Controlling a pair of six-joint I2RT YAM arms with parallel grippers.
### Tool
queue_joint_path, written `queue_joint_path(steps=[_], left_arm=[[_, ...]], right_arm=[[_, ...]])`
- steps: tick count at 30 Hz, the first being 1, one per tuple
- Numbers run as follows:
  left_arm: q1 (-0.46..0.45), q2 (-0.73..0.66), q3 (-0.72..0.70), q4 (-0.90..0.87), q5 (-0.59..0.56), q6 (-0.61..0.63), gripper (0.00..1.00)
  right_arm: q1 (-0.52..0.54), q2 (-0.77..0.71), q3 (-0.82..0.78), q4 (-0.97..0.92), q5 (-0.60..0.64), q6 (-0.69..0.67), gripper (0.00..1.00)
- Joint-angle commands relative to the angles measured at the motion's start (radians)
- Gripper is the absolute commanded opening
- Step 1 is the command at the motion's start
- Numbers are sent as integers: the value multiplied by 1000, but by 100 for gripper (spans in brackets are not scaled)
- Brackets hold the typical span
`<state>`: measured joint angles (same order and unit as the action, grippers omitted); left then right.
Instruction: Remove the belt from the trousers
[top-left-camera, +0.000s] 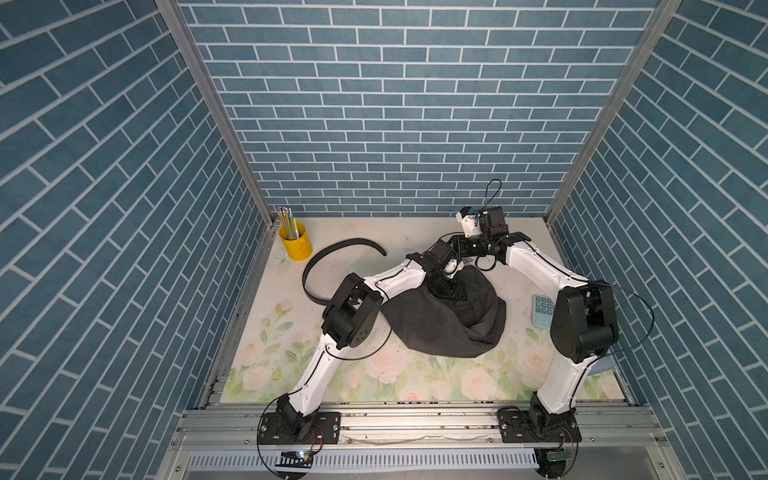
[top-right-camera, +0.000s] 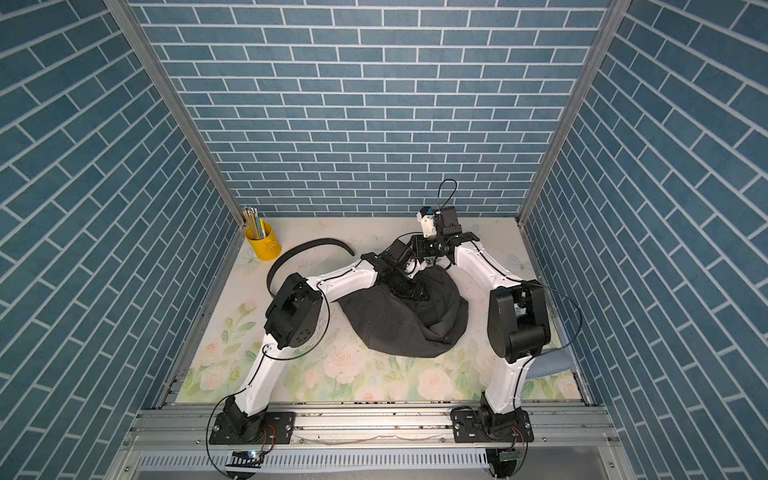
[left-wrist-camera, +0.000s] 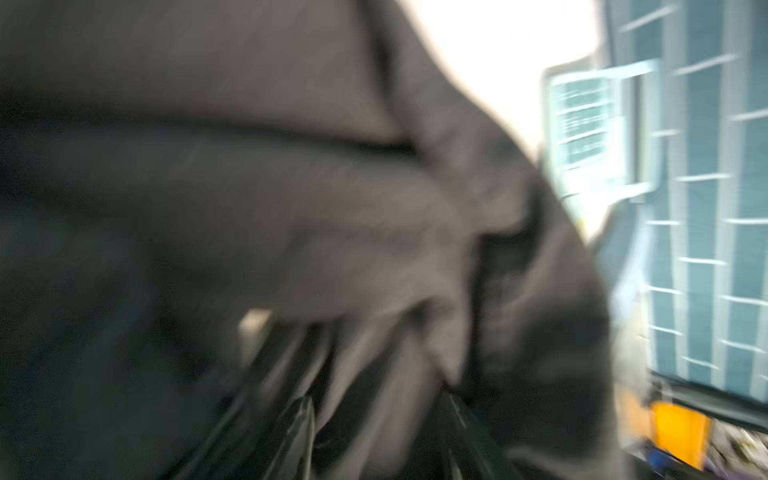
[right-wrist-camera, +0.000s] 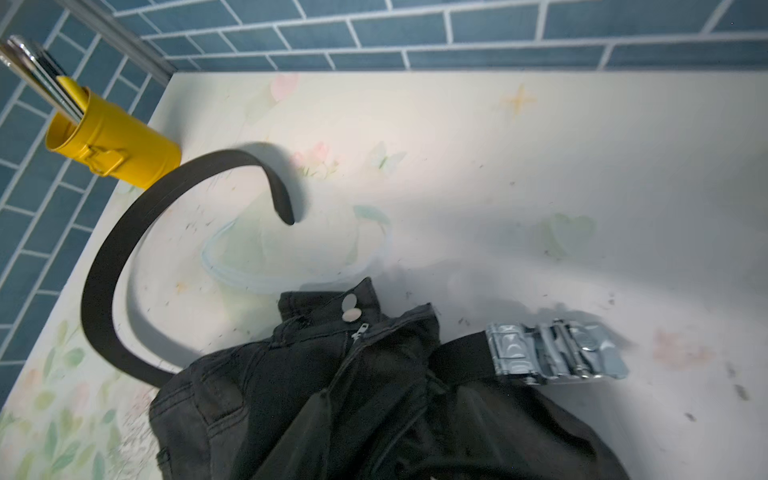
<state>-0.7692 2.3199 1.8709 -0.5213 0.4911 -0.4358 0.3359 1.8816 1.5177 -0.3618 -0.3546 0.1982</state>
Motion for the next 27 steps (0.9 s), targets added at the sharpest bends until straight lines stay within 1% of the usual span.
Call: queue_joint_path(steps=[1, 3, 7, 10, 12, 13, 15, 17, 19, 20, 22, 25, 27], left_arm=[[23, -105, -31, -184, -239, -86, 54], [21, -128, -41, -195, -270, -107, 53], [21, -173, -101, -191, -289, -140, 49], [21, -175, -134, -210, -298, -138, 49], [22, -177, -159, -190, -294, -140, 49], [22, -175, -165, -180, -291, -143, 49], [22, -160, -157, -171, -284, -150, 49], [21, -139, -134, -172, -269, -154, 49], [21, -123, -113, -180, -259, -150, 49], [22, -116, -100, -193, -265, -149, 49], [22, -101, -80, -219, -285, -144, 49], [24, -79, -58, -231, -308, -152, 50], [24, -64, -40, -233, -308, -158, 51]], right_arm=[[-111, 143, 89, -46, 188, -16, 51], [-121, 202, 136, -56, 177, -10, 50], [-140, 294, 204, -49, 172, -2, 50], [-155, 365, 261, -69, 99, -1, 50], [-154, 385, 281, -84, 32, -1, 50], [-153, 388, 280, -90, 28, 7, 50], [-153, 386, 259, -98, 59, 22, 49], [-162, 375, 249, -102, 128, 9, 48], [-182, 334, 224, -63, 125, -6, 49], [-194, 321, 228, -54, 83, -9, 50], [-211, 281, 277, -75, -38, -10, 52], [-205, 306, 395, -171, -253, -11, 53], [-191, 295, 386, -162, -372, 9, 53]])
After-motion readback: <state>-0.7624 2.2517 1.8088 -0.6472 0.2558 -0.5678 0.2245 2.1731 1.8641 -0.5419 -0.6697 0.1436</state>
